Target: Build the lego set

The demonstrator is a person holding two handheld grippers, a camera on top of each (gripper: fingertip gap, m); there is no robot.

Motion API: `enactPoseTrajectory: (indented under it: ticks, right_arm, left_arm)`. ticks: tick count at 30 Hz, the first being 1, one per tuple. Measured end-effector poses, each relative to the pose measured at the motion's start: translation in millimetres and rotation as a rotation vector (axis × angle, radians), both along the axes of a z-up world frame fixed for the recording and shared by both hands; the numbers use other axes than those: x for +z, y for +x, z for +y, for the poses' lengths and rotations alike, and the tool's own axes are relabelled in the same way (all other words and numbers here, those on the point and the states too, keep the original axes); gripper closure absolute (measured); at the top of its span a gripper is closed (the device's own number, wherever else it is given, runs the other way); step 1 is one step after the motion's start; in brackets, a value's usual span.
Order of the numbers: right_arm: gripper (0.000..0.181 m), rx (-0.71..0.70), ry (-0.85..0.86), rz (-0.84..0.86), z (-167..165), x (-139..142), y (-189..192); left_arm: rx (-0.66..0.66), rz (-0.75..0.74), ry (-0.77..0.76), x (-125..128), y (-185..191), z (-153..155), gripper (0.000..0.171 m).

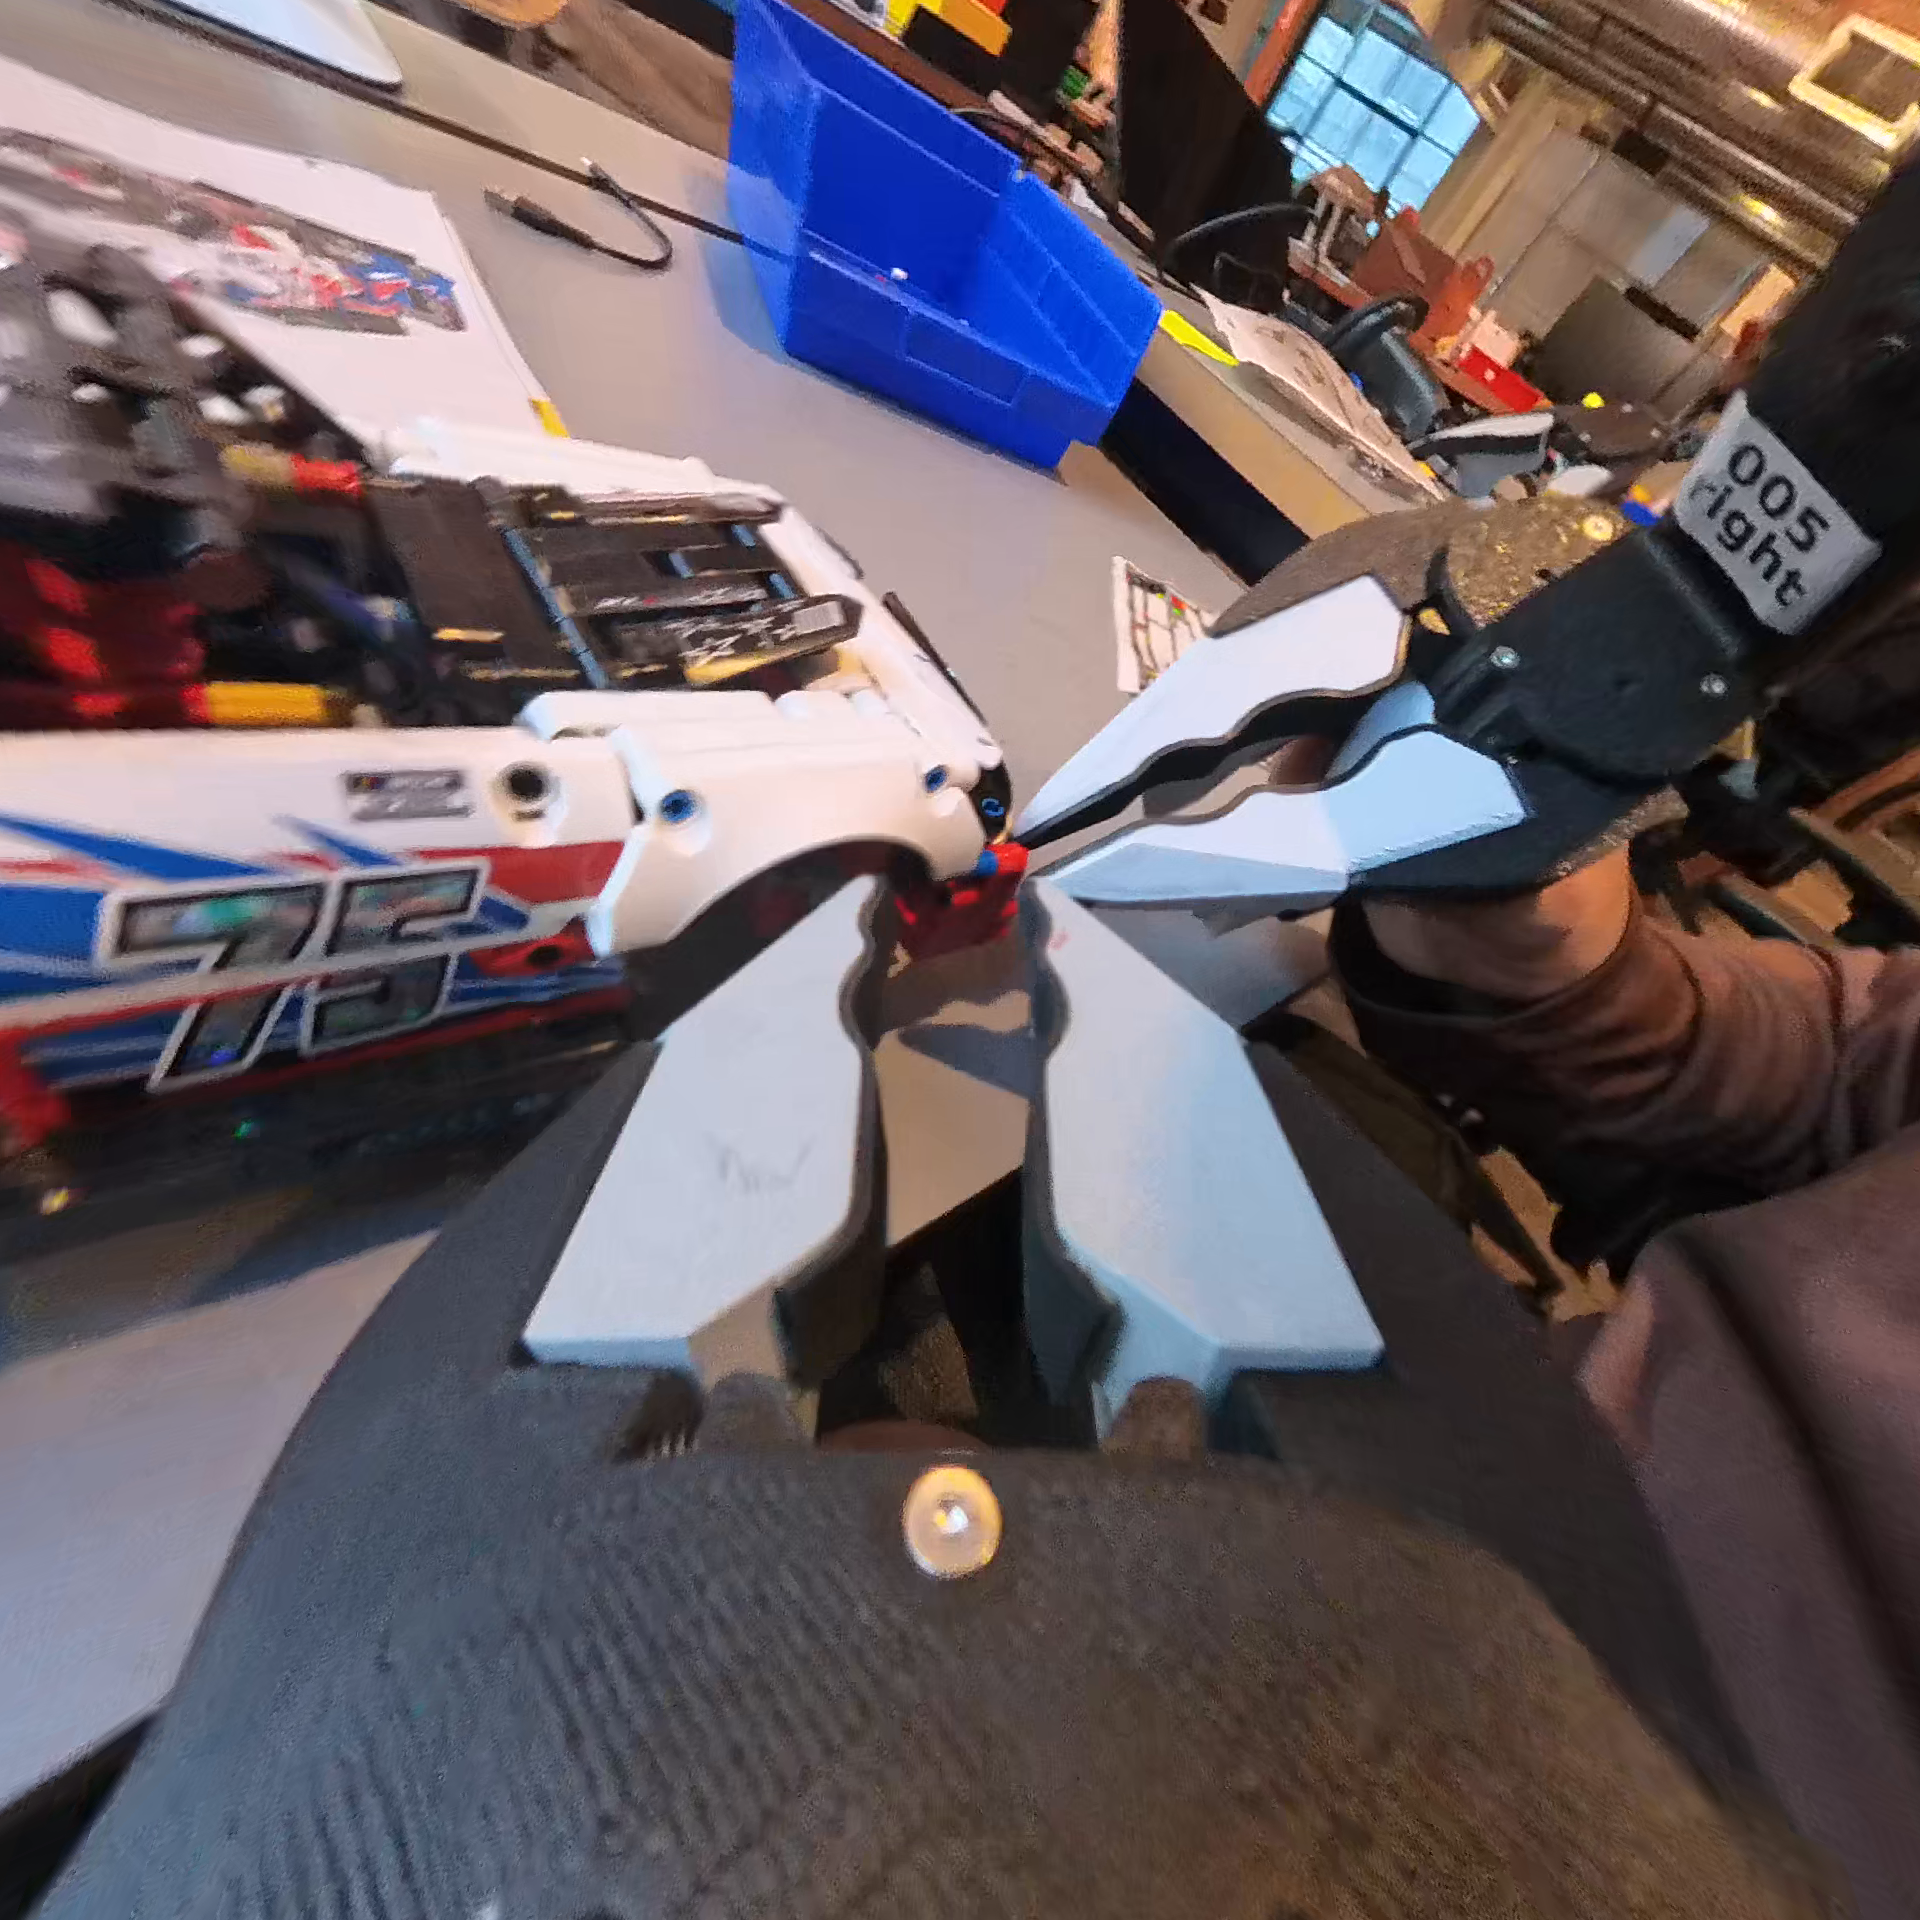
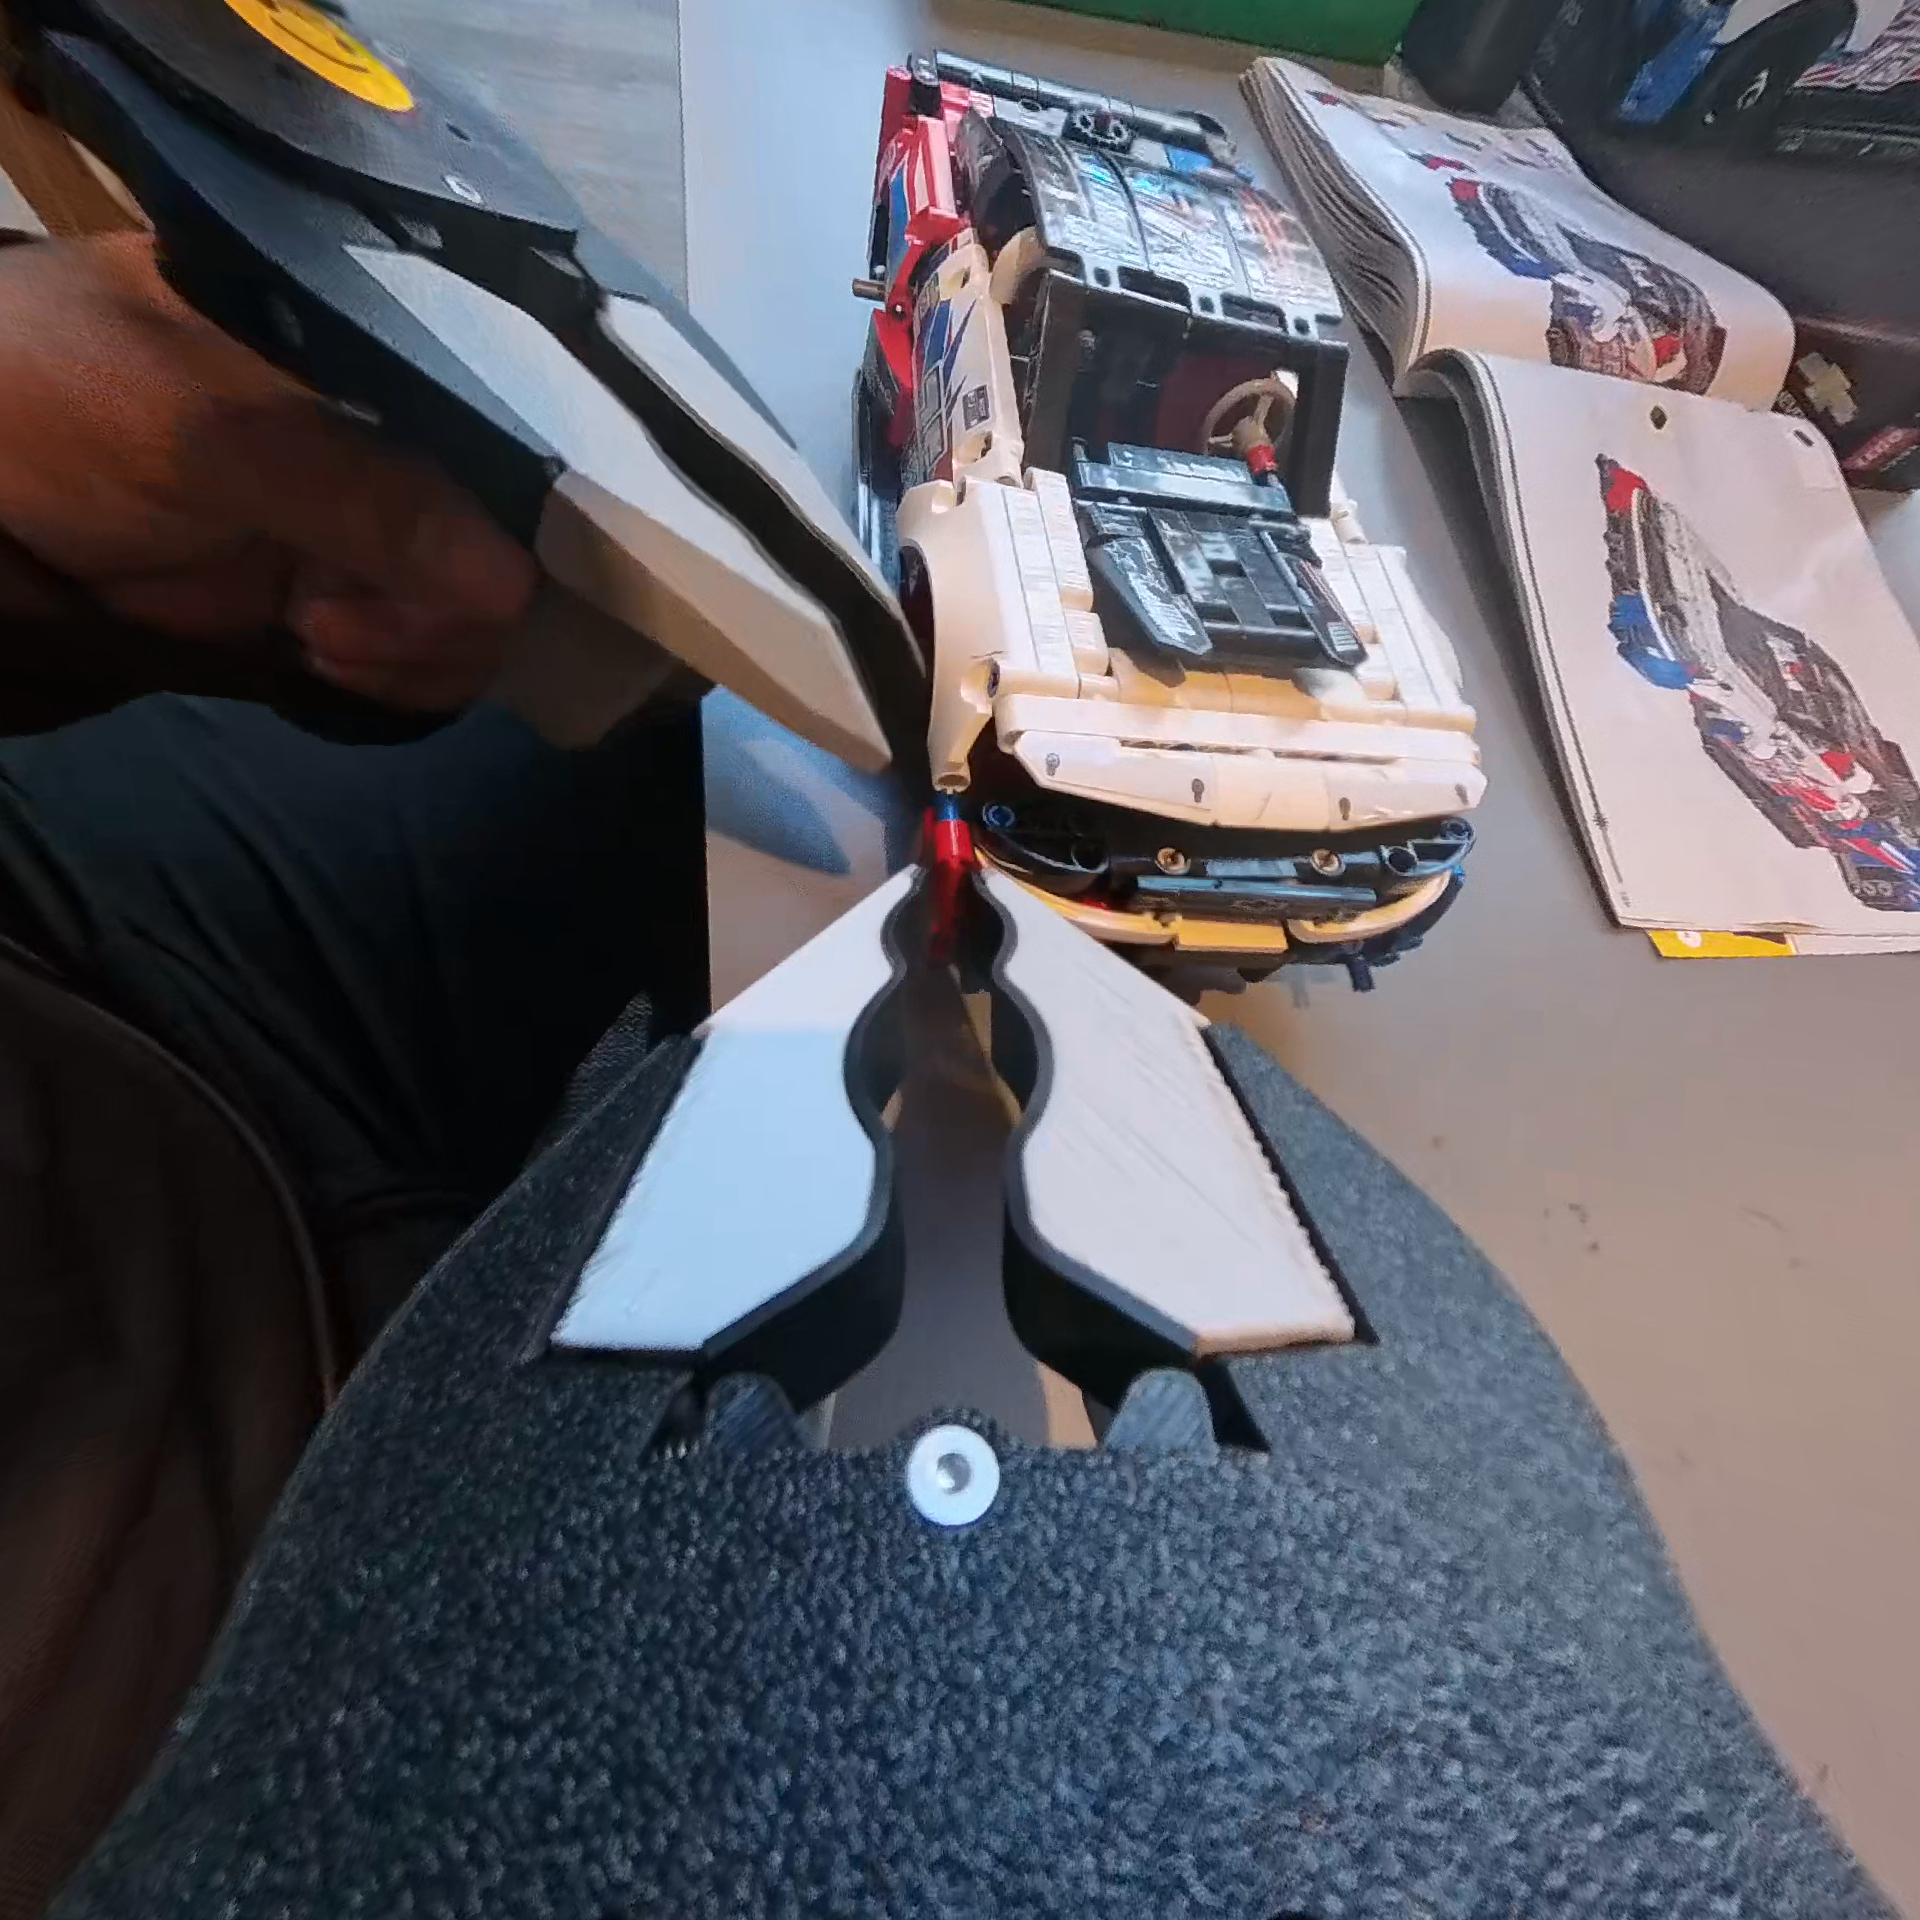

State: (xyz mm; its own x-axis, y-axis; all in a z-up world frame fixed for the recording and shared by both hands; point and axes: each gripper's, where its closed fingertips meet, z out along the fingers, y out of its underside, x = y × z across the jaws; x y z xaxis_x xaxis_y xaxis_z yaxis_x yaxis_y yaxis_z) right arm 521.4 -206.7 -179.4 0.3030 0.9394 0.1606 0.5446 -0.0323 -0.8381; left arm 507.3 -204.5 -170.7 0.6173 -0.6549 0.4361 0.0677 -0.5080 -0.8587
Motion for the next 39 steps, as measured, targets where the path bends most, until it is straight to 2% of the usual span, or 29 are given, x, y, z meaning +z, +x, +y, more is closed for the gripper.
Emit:
enactPoseTrajectory:
  ticks: [2,3,4,6,11,13,16,19,21,24,30,39]
  right_arm:
    - [0.176,0.010,0.007,0.006,-1.5,-1.5,-0.2]
    - [0.176,0.017,0.008,0.013,-2.6,-1.5,-0.6]
    - [0.176,0.020,0.011,0.017,-3.0,-1.7,-0.6]
    - [0.176,0.020,0.006,0.013,-2.2,-4.7,1.0]
    - [0.176,0.016,-0.004,0.024,0.3,-6.1,3.9]
    - [0.176,0.020,0.012,0.043,-0.7,-2.4,3.3]
    - [0.176,0.025,0.001,0.043,-1.2,-6.2,-0.2]
    - [0.177,0.027,-0.009,0.051,-1.2,-7.6,-3.0]
    - [0.177,0.030,-0.024,0.066,-0.7,-7.3,-2.8]
    - [0.178,0.039,-0.091,0.094,-0.5,-7.1,-2.2]
    - [0.178,0.052,-0.151,0.107,-1.3,-8.1,-3.1]
    - [0.179,0.058,-0.138,0.039,-1.0,-9.0,-3.1]
  left_arm:
    - [0.068,-0.001,0.012,0.2,-10.2,-1.3,0.157]
    - [0.085,0.058,0.089,3.4,-14.0,-3.5,0.158]
    - [0.114,0.204,0.205,4.3,-19.9,-3.6,0.162]
    - [0.151,0.541,0.423,5.6,-29.6,-0.1,0.151]
    - [0.020,1.048,0.817,15.9,-27.1,6.7,0.133]
    - [-0.040,1.170,0.944,19.9,-25.5,8.8,0.134]
    - [-0.083,1.342,1.086,16.6,-25.9,16.6,0.120]
    - [-0.130,1.389,1.101,7.0,-20.7,20.1,0.123]
    - [-0.161,1.399,1.080,0.6,-17.9,20.6,0.145]
    - [-0.132,1.415,1.115,4.2,-16.5,23.3,0.158]
    - [-0.095,1.420,1.239,3.1,-16.9,22.3,0.161]
    - [-0.004,1.346,1.203,2.9,-16.0,22.5,0.160]
